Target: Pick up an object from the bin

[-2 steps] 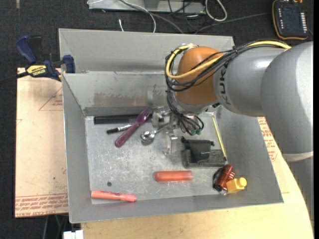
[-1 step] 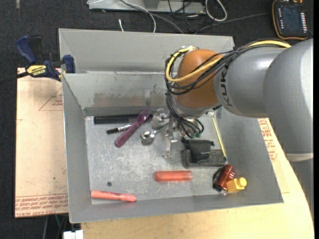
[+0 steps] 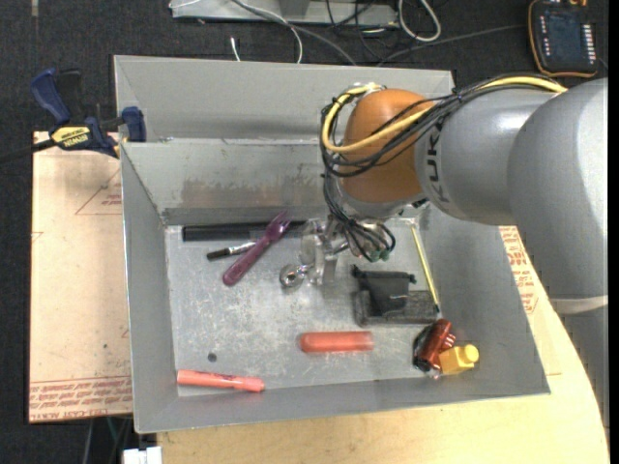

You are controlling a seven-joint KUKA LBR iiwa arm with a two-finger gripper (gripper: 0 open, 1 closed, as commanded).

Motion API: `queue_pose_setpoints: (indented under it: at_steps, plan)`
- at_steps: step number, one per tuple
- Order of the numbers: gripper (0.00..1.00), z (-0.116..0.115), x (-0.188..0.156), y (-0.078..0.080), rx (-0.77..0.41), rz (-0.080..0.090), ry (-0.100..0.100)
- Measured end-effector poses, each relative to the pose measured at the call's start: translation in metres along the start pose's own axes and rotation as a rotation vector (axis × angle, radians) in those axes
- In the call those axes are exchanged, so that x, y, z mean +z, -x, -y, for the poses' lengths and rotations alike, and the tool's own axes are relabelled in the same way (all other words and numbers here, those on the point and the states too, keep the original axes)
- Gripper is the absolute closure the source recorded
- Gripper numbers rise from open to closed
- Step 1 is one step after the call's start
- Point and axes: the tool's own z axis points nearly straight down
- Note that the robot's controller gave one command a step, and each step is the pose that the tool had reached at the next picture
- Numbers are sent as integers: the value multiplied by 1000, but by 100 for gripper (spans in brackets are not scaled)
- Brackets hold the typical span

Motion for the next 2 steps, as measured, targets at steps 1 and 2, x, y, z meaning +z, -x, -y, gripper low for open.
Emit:
queue_pose_setpoints:
  at_steps: [1, 2]
  plan:
    - [100, 0, 0, 0, 0, 0, 0]
    - [100, -1, -26, -3, 0, -9, 2]
